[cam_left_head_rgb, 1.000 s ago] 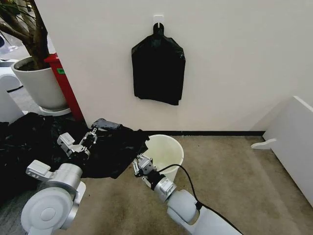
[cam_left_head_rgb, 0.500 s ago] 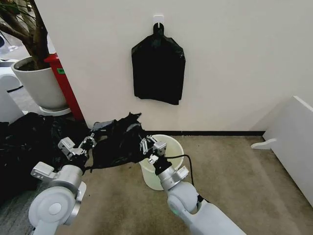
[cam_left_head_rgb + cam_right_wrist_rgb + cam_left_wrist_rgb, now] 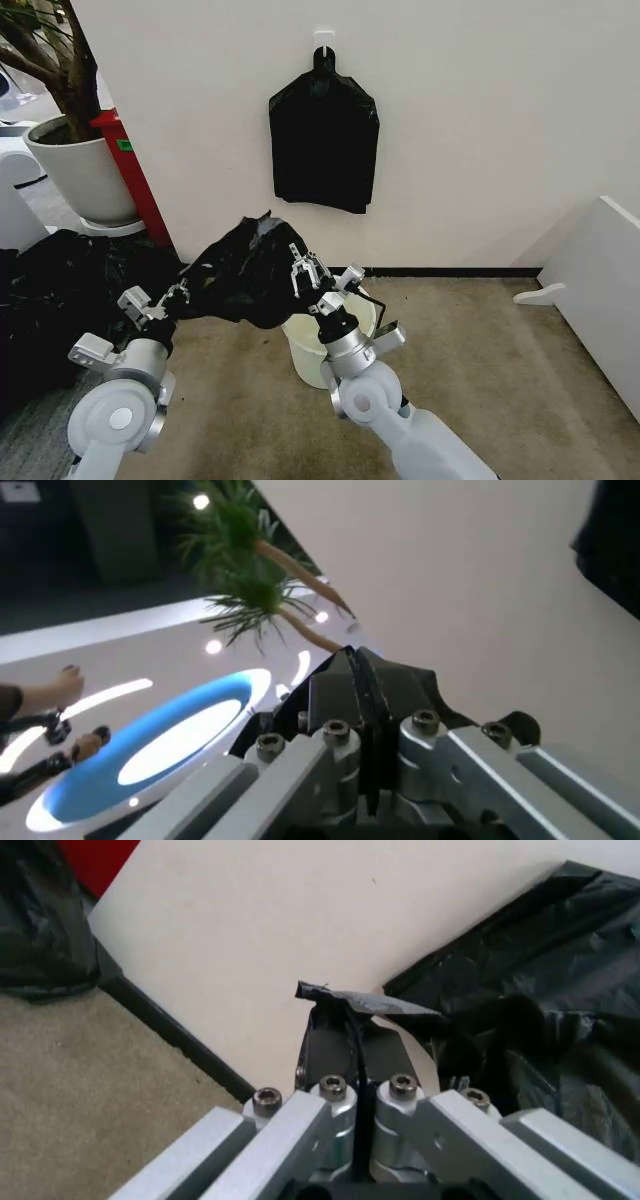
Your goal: Place the garbage bag over the trash bin.
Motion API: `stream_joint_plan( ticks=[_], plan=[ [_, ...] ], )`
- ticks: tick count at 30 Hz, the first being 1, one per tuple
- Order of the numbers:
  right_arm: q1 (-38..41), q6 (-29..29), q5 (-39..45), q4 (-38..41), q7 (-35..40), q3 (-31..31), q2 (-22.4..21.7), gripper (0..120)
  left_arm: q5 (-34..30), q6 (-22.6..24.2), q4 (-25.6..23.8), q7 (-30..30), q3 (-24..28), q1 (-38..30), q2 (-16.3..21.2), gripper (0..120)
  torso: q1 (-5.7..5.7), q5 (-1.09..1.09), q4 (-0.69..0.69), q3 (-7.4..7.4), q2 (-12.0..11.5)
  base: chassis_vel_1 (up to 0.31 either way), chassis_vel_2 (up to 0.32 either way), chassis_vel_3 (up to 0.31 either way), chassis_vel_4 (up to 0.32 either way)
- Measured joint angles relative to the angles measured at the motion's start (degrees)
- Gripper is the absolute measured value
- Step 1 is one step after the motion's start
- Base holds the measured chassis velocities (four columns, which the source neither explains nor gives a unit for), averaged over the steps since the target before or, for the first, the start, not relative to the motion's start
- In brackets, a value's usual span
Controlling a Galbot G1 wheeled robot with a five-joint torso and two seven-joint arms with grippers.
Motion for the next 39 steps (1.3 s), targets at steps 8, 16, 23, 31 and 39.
stream_joint_plan(
  ticks=[8, 16, 23, 31, 39],
  plan=[
    [2.18, 1.28, -5.63, -4.05, -2.78, 2.46, -0.03, 0, 7.18, 0.09, -1.37, 8.40, 0.56, 2.60, 0.76, 16, 0.00, 0.01, 0.00, 0.00, 0.00, 0.000, 0.000, 0.000, 0.000],
    [6.91, 0.39, -3.66, -5.01, -3.97, 5.15, -2.11, 0, 6.95, 5.36, 1.00, 17.46, -0.63, 3.65, 2.89, 46, 0.00, 0.00, 0.00, 0.00, 0.00, 0.000, 0.000, 0.000, 0.000],
    [8.72, 0.00, -1.81, -3.89, -7.05, 5.19, -3.79, 0, 6.91, 8.38, 5.58, 24.84, -0.93, 2.74, 2.11, 69, 0.00, 0.00, 0.00, 0.00, 0.01, 0.000, 0.000, 0.000, 0.000],
    [10.00, -0.30, -0.74, -4.29, -10.96, 5.07, -5.31, 0, 8.27, 12.12, 11.51, 37.42, -1.28, 1.02, 1.41, 98, 0.00, 0.00, -0.01, 0.00, 0.01, 0.000, 0.000, 0.000, 0.000],
    [11.36, -0.59, -0.89, -5.07, -11.55, 4.38, -5.77, 0, 6.32, 13.91, 14.07, 42.66, -0.46, 0.54, 0.70, 100, 0.00, 0.00, 0.00, 0.00, 0.01, 0.000, 0.000, 0.000, 0.000]
  ],
)
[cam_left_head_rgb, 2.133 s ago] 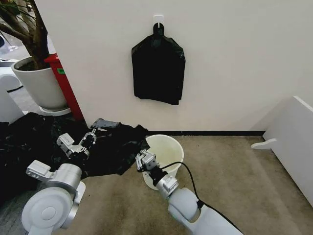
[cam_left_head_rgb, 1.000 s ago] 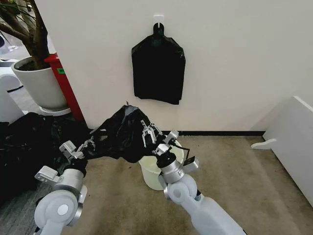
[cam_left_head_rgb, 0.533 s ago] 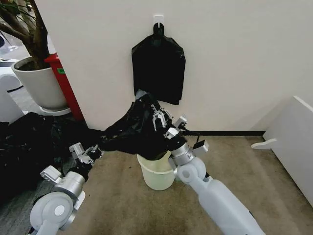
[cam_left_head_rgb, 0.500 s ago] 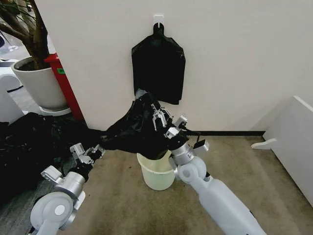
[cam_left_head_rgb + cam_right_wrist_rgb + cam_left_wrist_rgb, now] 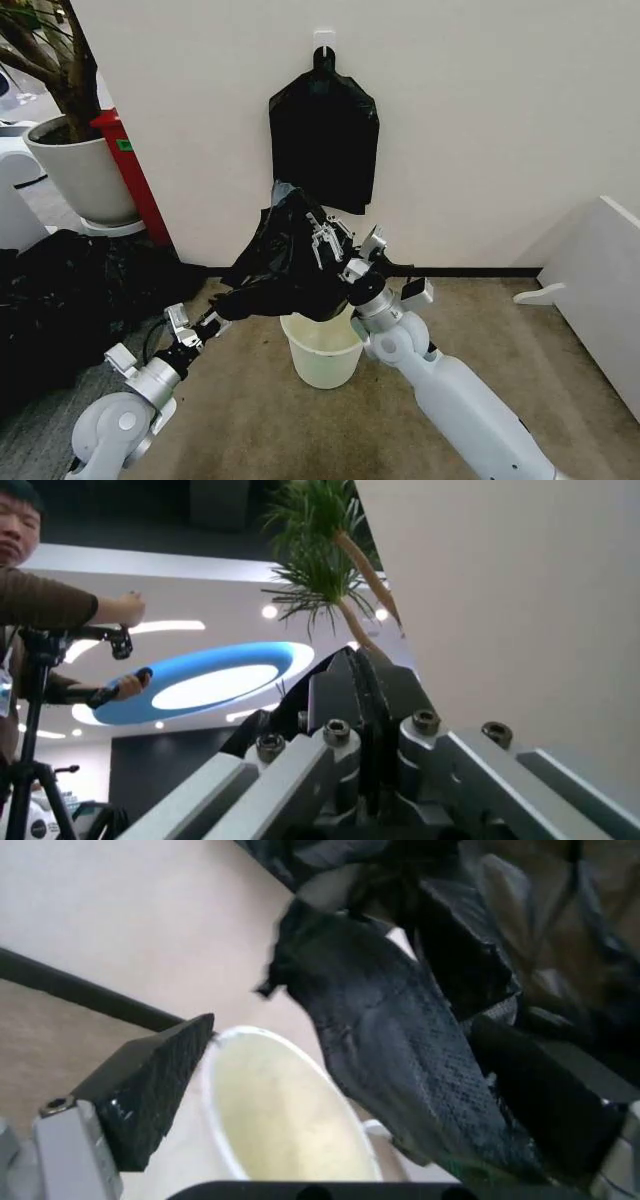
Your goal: Place the garbage bag over the trash bin.
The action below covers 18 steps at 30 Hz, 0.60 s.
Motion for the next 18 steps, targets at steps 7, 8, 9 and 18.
stream_joint_plan(
  ticks=[7, 8, 9, 18],
  plan=[
    [0.62, -0.23, 0.06, -0.12, 0.03, -0.03, -0.02, 0, -1.14, -0.30, 0.95, 4.99, 0.26, 0.10, -1.48, 93, 0.00, 0.00, 0.00, 0.00, 0.00, 0.000, 0.000, 0.000, 0.000],
    [0.69, -0.24, 0.07, -0.12, 0.09, -0.02, -0.04, 0, -1.48, -0.46, 1.10, 5.68, 0.28, 0.10, -1.64, 89, 0.00, 0.00, 0.00, 0.00, 0.00, 0.000, 0.000, 0.000, 0.000],
    [0.74, -0.25, 0.06, -0.12, 0.16, 0.02, -0.05, 0, -1.61, -0.50, 1.14, 5.96, 0.28, 0.11, -1.70, 86, 0.00, 0.00, 0.00, 0.00, 0.00, 0.000, 0.000, 0.000, 0.000],
    [1.12, -0.29, 0.16, -0.02, 1.52, 0.68, -0.06, 0, -2.57, -0.81, 0.88, 9.14, 0.62, 0.34, -3.13, 58, 0.00, 0.00, 0.00, 0.00, 0.00, 0.000, 0.000, 0.000, 0.000]
  ],
)
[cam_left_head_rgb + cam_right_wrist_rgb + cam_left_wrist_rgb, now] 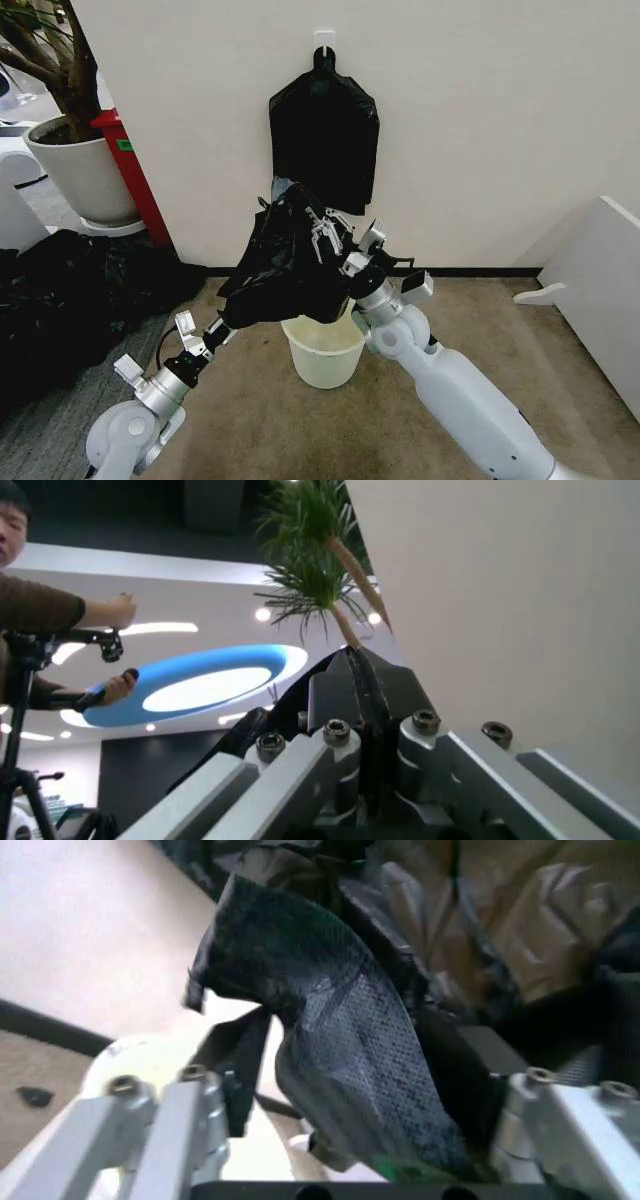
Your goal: Place the garbage bag over the trash bin.
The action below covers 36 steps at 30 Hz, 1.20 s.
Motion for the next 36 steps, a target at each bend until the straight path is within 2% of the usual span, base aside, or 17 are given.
stream_joint_plan(
  ticks=[4, 8, 10, 16, 17, 21, 23, 25, 28, 30, 33, 35, 36],
  plan=[
    [0.35, 0.01, 0.05, -0.55, 1.77, 0.53, 0.20, 0, -0.58, -0.80, -0.56, 1.22, 0.08, 0.05, -0.57, 38, 0.00, 0.00, 0.00, 0.00, 0.00, 0.000, 0.000, 0.000, 0.000],
    [0.69, 0.07, 0.05, -1.31, 4.26, 0.71, 0.35, 0, -1.17, -1.60, -1.24, 1.70, -0.28, 0.08, -0.63, 28, 0.00, 0.00, 0.00, -0.01, 0.00, 0.000, 0.000, 0.000, 0.000],
    [1.15, 0.12, 0.02, -2.72, 6.88, 0.84, 0.54, 0, -1.15, -2.68, -2.12, 2.09, -0.72, 0.13, -0.70, 16, 0.00, 0.00, 0.00, -0.01, 0.00, 0.000, 0.000, 0.000, 0.000],
    [1.39, 0.02, -2.43, -6.25, 11.04, 0.87, 0.64, 0, 0.10, -6.08, -4.12, 2.92, -1.33, 0.45, -0.39, 0, 0.00, -0.01, 0.00, -0.01, 0.00, 0.000, 0.000, 0.000, 0.000],
    [1.22, 0.00, -3.65, -7.33, 11.80, 0.99, 0.56, 0, 0.04, -6.72, -4.76, 2.93, -1.55, 0.48, -0.23, 0, 0.00, 0.00, 0.01, -0.01, 0.00, 0.000, 0.000, 0.000, 0.000],
    [-0.51, 0.68, -11.96, -9.56, 14.22, 1.10, -0.11, 16, -1.67, -9.55, -6.47, 2.49, -2.02, 0.16, 0.22, 0, 0.00, 0.00, 0.00, 0.00, -0.01, 0.000, 0.000, 0.000, 0.000],
    [-1.37, 1.11, -15.21, -9.71, 14.94, 1.09, -0.35, 20, -2.04, -10.42, -6.57, 2.34, -2.08, -0.06, 0.29, 0, 0.00, 0.00, 0.00, -0.01, -0.01, 0.000, 0.000, 0.000, 0.000],
    [-2.83, 1.61, -19.68, -9.56, 16.27, 1.08, -0.75, 28, -2.53, -11.73, -6.60, 2.18, -2.16, -0.45, 0.38, 0, 0.00, -0.01, 0.01, -0.01, -0.01, 0.000, 0.000, 0.000, 0.000],
    [-6.32, 1.03, -26.77, -7.19, 22.24, 0.99, -1.71, 41, -2.37, -14.96, -5.92, 3.97, -2.40, -1.46, 0.89, 0, 0.00, 0.00, 0.00, 0.00, -0.01, 0.000, 0.000, 0.000, 0.000],
    [-6.72, 0.75, -27.46, -6.84, 23.20, 0.97, -1.83, 43, -2.26, -15.31, -5.75, 4.40, -2.46, -1.58, 1.01, 0, 0.00, -0.01, 0.00, 0.00, -0.01, 0.000, 0.000, 0.000, 0.000],
    [-9.76, -4.56, -30.58, -2.57, 32.10, 0.15, -3.04, 59, -1.65, -16.52, -5.03, 6.74, -2.83, -2.19, 1.97, 0, 0.00, 0.00, 0.00, 0.00, -0.01, 0.000, 0.000, 0.000, 0.000],
    [-11.31, -8.42, -29.84, 0.92, 37.04, -0.62, -3.63, 66, -1.58, -16.93, -4.86, 7.59, -3.00, -2.29, 2.39, 0, 0.00, -0.01, 0.00, 0.00, -0.01, 0.000, 0.000, 0.000, 0.000],
    [-11.31, -8.42, -29.84, 0.92, 37.04, -0.62, -3.63, 66, -1.58, -16.93, -4.86, 7.59, -3.00, -2.29, 2.39, 0, 0.00, -0.01, 0.00, 0.00, -0.01, 0.000, 0.000, 0.000, 0.000]
  ],
)
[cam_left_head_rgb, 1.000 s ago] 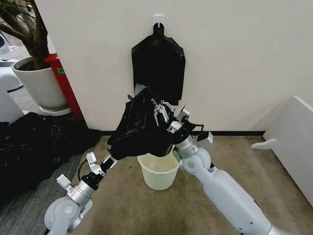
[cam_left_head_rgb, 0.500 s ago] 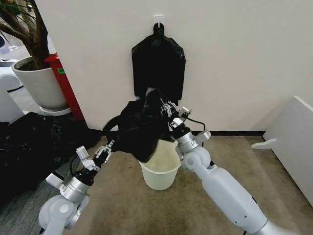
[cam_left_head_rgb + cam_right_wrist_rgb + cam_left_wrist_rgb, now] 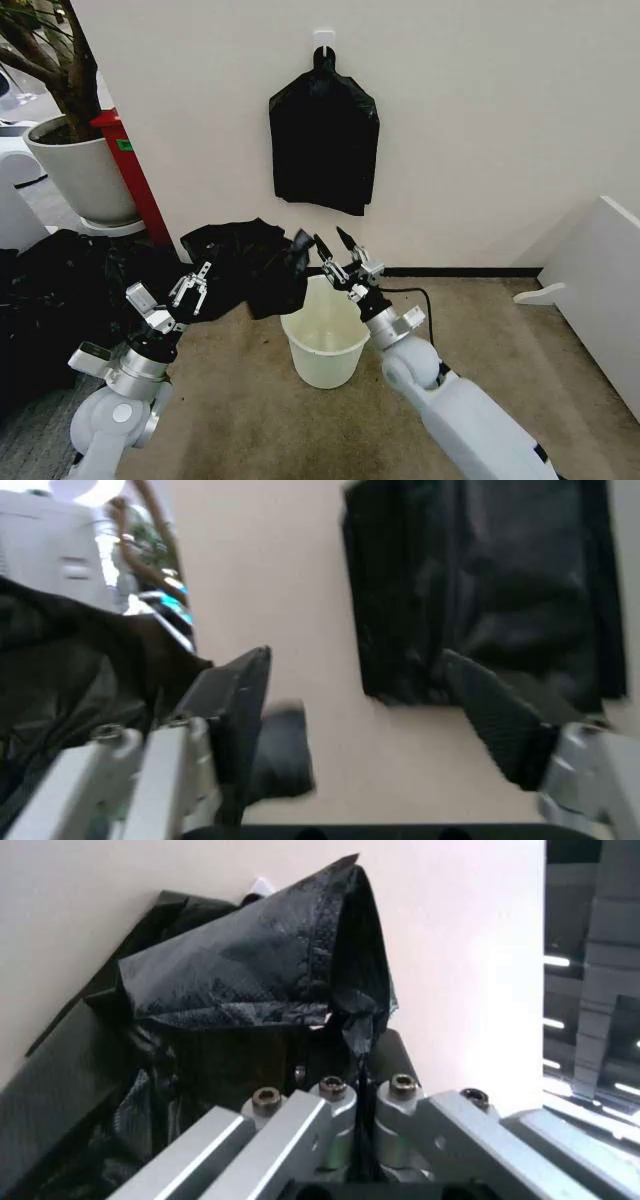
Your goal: Place the garbage bag over the trash bin.
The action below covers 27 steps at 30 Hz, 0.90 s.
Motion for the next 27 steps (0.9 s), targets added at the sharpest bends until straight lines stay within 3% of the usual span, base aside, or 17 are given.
stream_joint_plan(
  ticks=[8, 9, 15, 21, 27],
  plan=[
    [-5.91, -16.41, 14.75, 17.82, 17.06, -3.06, -1.48, 98, 1.01, -1.90, 1.22, 2.84, -0.26, -0.44, 0.36, 0, 0.00, 0.00, 0.00, -0.01, 0.00, 0.000, 0.000, 0.000, 0.000],
    [-5.91, -16.41, 14.75, 17.82, 17.06, -3.06, -1.48, 98, 1.01, -1.90, 1.22, 2.84, -0.26, -0.44, 0.36, 0, 0.00, 0.00, 0.00, -0.01, 0.00, 0.000, 0.000, 0.000, 0.000],
    [-7.98, -29.14, 25.31, 27.43, 23.73, -4.62, -1.71, 100, 2.35, -2.85, 1.98, 4.70, 0.12, -0.82, 0.21, 0, 0.00, -0.01, 0.00, -0.01, 0.00, 0.000, 0.000, 0.000, 0.000],
    [-6.71, -30.78, 28.13, 26.91, 24.25, -4.99, -0.37, 100, 2.82, -2.91, 2.29, 5.85, 0.32, -0.93, 0.20, 0, 0.00, 0.00, 0.00, -0.01, 0.00, 0.000, 0.000, 0.000, 0.000],
    [-4.25, -30.58, 27.15, 21.23, 24.32, -4.10, 0.80, 100, 2.87, -3.02, 3.07, 7.09, 0.42, -0.93, 0.38, 0, 0.00, 0.01, 0.01, 0.00, 0.00, 0.000, 0.000, 0.000, 0.000]
  ],
)
